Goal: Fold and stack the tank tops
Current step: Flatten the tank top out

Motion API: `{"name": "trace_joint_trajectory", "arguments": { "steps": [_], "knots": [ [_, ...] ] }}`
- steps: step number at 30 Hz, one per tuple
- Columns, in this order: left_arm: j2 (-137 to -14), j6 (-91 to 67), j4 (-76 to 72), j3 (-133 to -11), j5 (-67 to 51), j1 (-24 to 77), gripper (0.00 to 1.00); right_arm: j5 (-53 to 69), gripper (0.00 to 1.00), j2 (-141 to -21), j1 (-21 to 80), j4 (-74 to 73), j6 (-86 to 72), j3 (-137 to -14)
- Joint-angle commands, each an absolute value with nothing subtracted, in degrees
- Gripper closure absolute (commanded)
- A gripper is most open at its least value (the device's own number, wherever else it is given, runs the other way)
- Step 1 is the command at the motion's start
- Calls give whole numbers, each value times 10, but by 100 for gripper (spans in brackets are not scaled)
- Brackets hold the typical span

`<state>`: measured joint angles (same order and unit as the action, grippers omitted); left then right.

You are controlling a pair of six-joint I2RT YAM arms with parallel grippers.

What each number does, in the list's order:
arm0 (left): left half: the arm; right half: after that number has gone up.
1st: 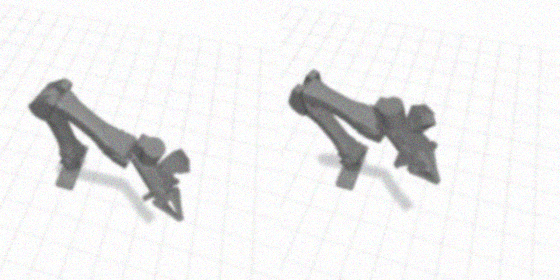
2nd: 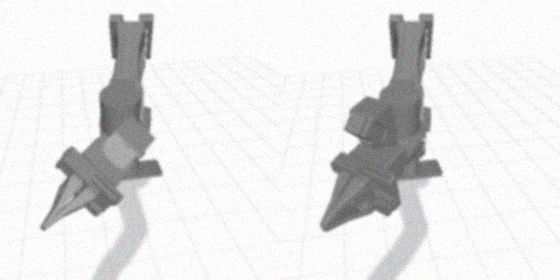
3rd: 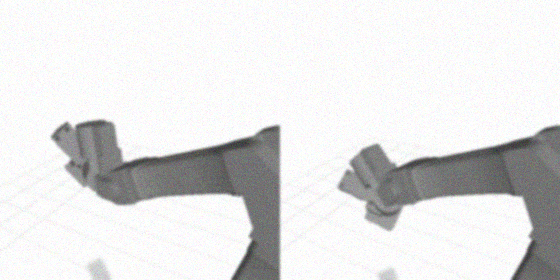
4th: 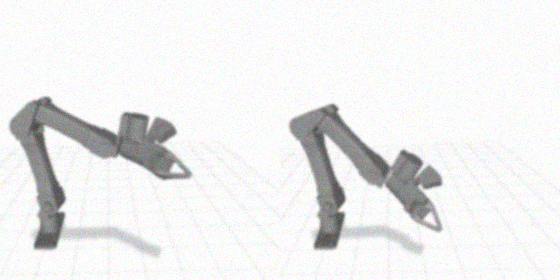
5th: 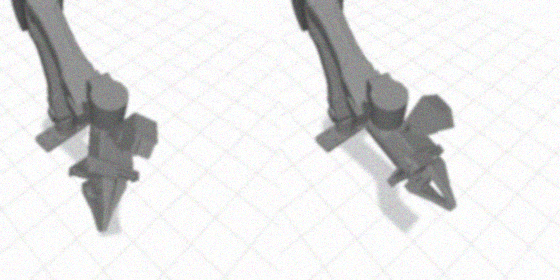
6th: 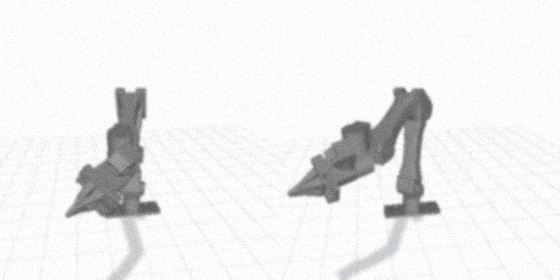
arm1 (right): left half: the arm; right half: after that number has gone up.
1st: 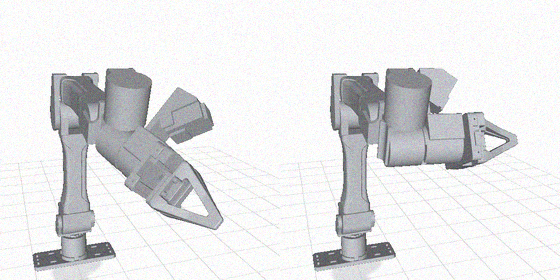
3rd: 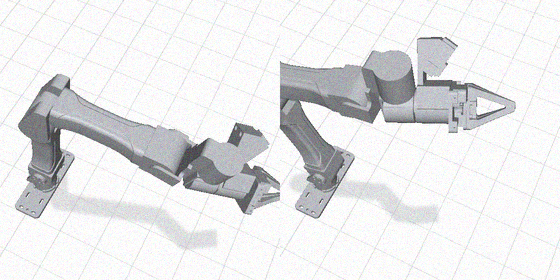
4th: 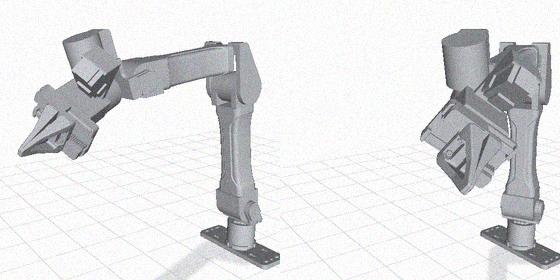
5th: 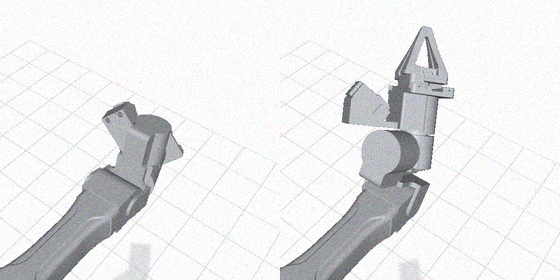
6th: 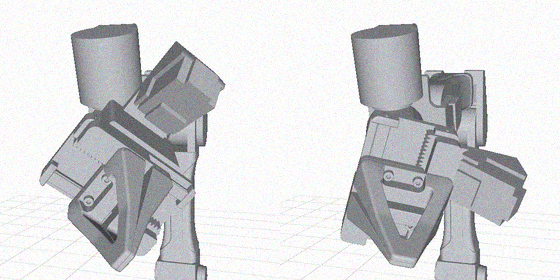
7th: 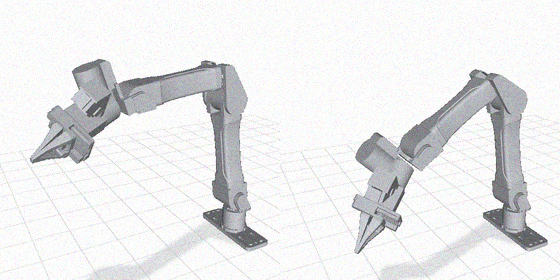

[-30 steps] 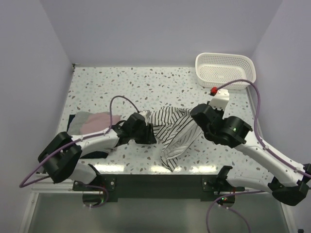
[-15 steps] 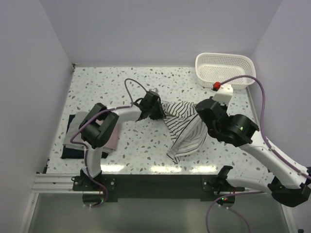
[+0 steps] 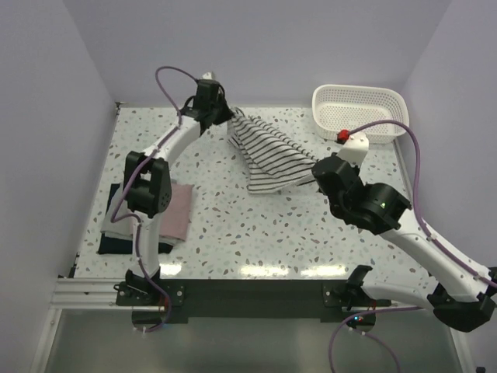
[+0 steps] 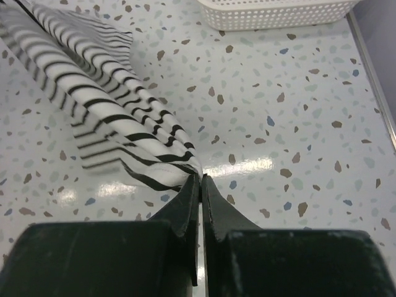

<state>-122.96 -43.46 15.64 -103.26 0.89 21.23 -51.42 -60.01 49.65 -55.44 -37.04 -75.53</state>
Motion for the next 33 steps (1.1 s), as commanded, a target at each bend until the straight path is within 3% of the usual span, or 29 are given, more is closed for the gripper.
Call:
{"name": "trace_joint_trajectory", "arguments": {
  "steps": [1, 4, 6, 13, 19, 25, 29, 33],
  "knots": [
    [-1273, -360, 230, -1167, 3, 195, 100, -513, 100, -593, 488, -540, -393, -708],
    [-1313, -331, 274, -1244, -53, 195, 100, -498, 100, -592, 462, -503, -411, -636],
    [-1318, -321, 272, -1239, -77, 195, 94, -479, 100, -597, 441, -482, -413, -587],
    [-1255, -315, 239, -1133, -78, 197, 50, -417, 100, -659, 302, -394, -378, -509],
    [-1070, -354, 134, -857, -43, 211, 46, -398, 100, -686, 234, -369, -363, -503],
    [-918, -417, 42, -552, -37, 285, 55, -374, 100, -734, 197, -338, -338, -515],
    [-900, -472, -58, -478, -87, 324, 57, -359, 100, -751, 186, -323, -331, -515],
    [-941, -489, -63, -503, -104, 327, 55, -361, 100, -764, 157, -313, -323, -513]
  ]
}}
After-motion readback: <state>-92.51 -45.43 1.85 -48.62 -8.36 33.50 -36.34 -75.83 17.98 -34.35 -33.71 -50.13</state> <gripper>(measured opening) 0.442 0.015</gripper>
